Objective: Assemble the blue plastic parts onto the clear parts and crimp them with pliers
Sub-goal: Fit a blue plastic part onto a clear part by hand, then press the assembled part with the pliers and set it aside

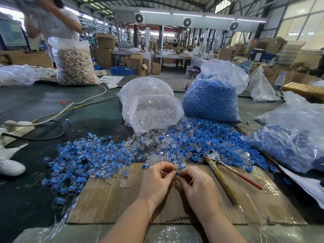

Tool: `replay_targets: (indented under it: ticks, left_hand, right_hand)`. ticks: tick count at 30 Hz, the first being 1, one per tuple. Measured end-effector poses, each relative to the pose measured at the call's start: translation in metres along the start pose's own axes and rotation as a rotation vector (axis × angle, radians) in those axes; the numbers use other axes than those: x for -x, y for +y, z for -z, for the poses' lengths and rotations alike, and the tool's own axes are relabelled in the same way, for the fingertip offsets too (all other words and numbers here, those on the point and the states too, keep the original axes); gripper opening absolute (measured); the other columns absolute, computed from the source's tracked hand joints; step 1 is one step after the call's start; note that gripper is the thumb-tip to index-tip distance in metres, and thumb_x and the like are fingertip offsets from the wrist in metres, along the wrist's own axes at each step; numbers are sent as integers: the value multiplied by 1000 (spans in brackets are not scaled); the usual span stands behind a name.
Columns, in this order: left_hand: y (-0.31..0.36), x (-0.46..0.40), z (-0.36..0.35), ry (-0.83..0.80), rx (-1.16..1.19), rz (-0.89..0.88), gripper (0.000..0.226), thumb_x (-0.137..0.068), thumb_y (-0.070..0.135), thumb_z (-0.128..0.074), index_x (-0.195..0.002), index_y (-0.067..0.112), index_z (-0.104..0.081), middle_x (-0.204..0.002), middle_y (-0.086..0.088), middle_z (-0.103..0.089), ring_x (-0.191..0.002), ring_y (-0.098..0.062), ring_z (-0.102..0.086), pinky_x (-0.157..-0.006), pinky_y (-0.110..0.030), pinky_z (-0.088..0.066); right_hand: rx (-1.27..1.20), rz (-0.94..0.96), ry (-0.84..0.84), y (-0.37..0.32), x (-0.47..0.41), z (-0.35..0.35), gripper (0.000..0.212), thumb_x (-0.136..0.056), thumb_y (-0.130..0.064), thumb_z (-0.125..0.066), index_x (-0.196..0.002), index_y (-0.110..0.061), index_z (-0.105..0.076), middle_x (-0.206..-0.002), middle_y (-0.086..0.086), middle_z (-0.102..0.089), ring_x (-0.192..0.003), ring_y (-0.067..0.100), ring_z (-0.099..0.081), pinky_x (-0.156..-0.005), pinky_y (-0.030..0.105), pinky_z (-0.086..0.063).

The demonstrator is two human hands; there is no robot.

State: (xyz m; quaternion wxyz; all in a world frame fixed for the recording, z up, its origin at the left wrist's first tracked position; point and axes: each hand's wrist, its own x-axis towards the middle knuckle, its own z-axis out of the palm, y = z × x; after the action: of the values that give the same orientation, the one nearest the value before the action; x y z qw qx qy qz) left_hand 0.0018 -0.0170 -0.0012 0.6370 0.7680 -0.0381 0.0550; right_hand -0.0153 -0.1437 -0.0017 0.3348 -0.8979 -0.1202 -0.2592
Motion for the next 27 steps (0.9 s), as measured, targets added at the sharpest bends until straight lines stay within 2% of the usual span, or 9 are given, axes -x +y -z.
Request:
replay_targets:
  ticks: [5,15,22,25,27]
  left_hand:
    - [0,0,0,7,17,10,23,-83,0,-65,-77,23,-68,-76,-1,-70,-71,-12,-65,-68,-25,-56]
    - [5,2,2,13,-7,-12,25,-82,1,-66,-76,25,-68,-75,5,-69,-65,2,-62,-60,-9,-46]
    - [5,2,1,20,16,13,20,-82,1,-66,-79,21,-70,-76,2,-70,-68,-4,-65,-62,-13,-50]
    - [4,2,0,49,53,42,21,-82,-1,-66,-78,20,-70,-73,2,-71,-68,-7,-66,-62,-15,-51]
    - [3,2,0,44,104,80,20,-82,-2,-65,-80,18,-70,-70,-1,-71,-65,-10,-67,-60,-16,-51]
  right_hand:
    - [18,-6,1,0,0,0,11,-78,-18,-74,-74,-13,-66,-74,-4,-64,-71,16,-58,-65,31,-46]
    - [29,-27,-19,0,0,0,12,-80,-21,-72,-75,-13,-66,-75,-5,-63,-73,15,-57,-66,30,-46]
    - [-9,-50,-47,2,0,0,13,-80,-26,-72,-76,-15,-64,-74,-9,-60,-74,11,-56,-68,31,-48]
    - [55,-96,28,5,-3,5,18,-82,-30,-69,-94,-18,-63,-89,-12,-58,-88,10,-56,-83,33,-47]
    - [270,-267,17,13,-8,13,41,-87,-41,-59,-122,-19,-53,-112,-6,-56,-110,14,-51,-97,34,-41]
